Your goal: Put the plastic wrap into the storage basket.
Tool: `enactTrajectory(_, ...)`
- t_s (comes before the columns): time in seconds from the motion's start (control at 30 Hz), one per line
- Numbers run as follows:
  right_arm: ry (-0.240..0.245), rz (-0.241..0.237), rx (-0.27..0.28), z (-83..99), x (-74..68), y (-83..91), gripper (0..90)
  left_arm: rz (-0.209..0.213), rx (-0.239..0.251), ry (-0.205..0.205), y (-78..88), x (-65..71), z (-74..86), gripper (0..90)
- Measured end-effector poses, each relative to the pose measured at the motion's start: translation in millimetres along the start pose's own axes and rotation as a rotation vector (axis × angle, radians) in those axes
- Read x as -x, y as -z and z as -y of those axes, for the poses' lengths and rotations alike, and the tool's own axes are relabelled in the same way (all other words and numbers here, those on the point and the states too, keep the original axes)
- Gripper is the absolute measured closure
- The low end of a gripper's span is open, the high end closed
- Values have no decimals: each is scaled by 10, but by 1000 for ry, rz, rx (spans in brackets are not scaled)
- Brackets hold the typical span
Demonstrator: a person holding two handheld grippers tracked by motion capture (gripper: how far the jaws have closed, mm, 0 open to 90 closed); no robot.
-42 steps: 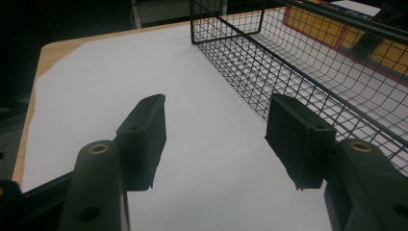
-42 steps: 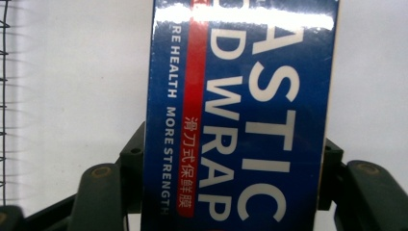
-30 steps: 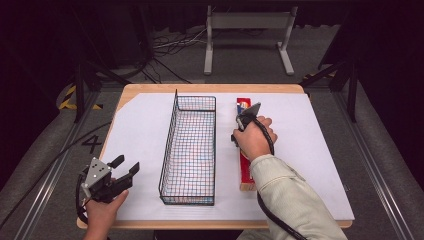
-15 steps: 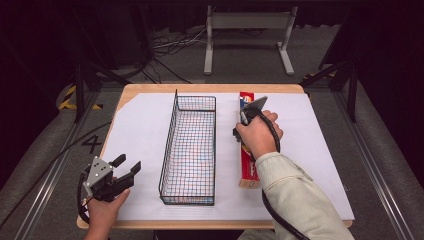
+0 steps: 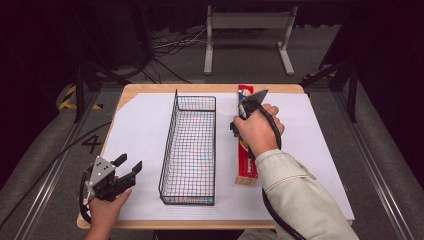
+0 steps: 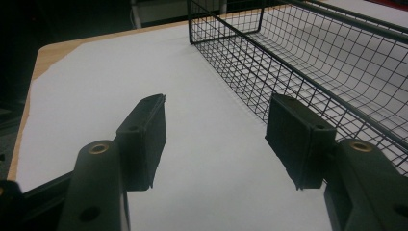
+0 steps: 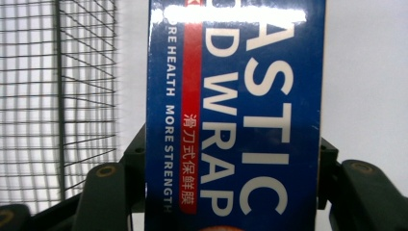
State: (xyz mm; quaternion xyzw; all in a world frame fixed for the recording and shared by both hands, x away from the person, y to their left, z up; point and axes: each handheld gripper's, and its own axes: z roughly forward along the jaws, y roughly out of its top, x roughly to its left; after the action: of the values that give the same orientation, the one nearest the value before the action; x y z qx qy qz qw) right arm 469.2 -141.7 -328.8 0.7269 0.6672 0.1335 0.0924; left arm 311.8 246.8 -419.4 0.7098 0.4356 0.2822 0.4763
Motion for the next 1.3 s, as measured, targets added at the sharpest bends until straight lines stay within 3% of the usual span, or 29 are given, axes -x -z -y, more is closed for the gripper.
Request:
enactTrajectory(0.23, 9, -23, 10, 29, -78, 107, 401, 5, -5, -13, -7, 16, 1, 394)
enactTrajectory(0.5, 46, -67, 21, 92, -284, 225, 401, 7, -6, -17, -8, 24, -1, 392)
enactTrajectory(0.93, 63, -85, 12, 177, -563, 315, 400, 6, -7, -16, -13, 44, -14, 393)
enactTrajectory(1.3, 125, -111, 12, 238, -828, 348, 400, 5, -11, -21, -26, 51, -21, 393)
